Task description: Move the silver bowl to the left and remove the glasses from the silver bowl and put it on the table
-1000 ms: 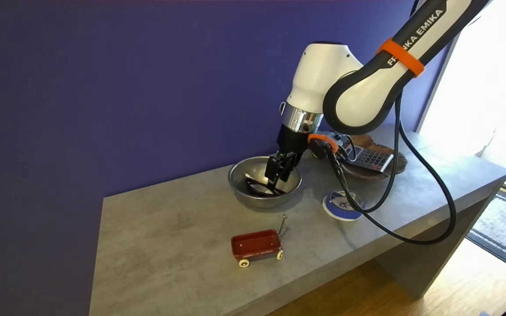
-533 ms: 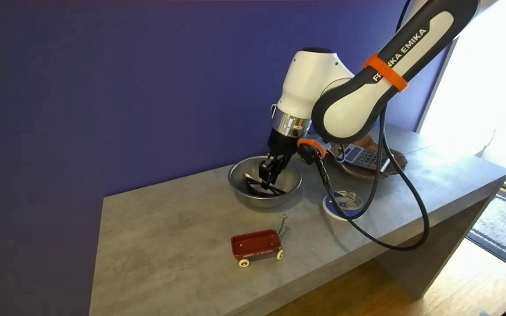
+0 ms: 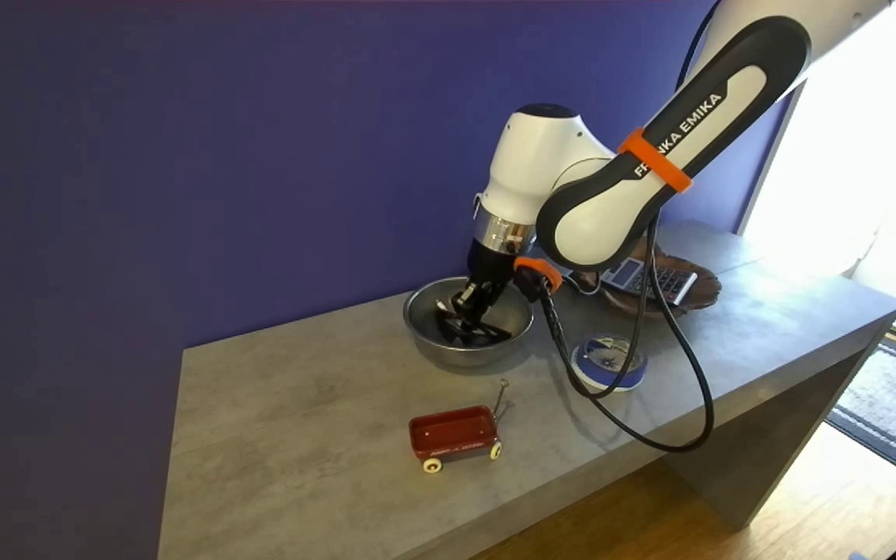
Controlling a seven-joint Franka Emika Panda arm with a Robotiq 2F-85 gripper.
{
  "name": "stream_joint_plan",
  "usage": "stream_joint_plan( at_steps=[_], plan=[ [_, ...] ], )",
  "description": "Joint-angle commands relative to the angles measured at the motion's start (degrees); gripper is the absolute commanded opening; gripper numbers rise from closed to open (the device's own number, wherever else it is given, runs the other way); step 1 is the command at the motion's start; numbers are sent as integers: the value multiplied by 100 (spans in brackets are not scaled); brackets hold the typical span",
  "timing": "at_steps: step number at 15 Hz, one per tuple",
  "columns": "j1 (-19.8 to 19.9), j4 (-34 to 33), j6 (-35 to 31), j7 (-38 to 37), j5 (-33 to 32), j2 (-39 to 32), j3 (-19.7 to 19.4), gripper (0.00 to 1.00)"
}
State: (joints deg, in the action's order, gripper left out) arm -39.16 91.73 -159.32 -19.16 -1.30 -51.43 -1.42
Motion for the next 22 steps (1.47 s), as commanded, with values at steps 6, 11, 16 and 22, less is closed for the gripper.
stream_joint_plan(
  at_steps=[6, 11, 16, 22],
  plan=[
    [12, 66, 367, -214, -87, 451, -59, 1],
    [709, 857, 503, 180, 238, 1455, 574, 1],
    [1609, 1975, 465, 517, 604, 2646, 1227, 1],
    [2203, 3432, 231, 645, 819, 3369, 1308, 1]
  ],
)
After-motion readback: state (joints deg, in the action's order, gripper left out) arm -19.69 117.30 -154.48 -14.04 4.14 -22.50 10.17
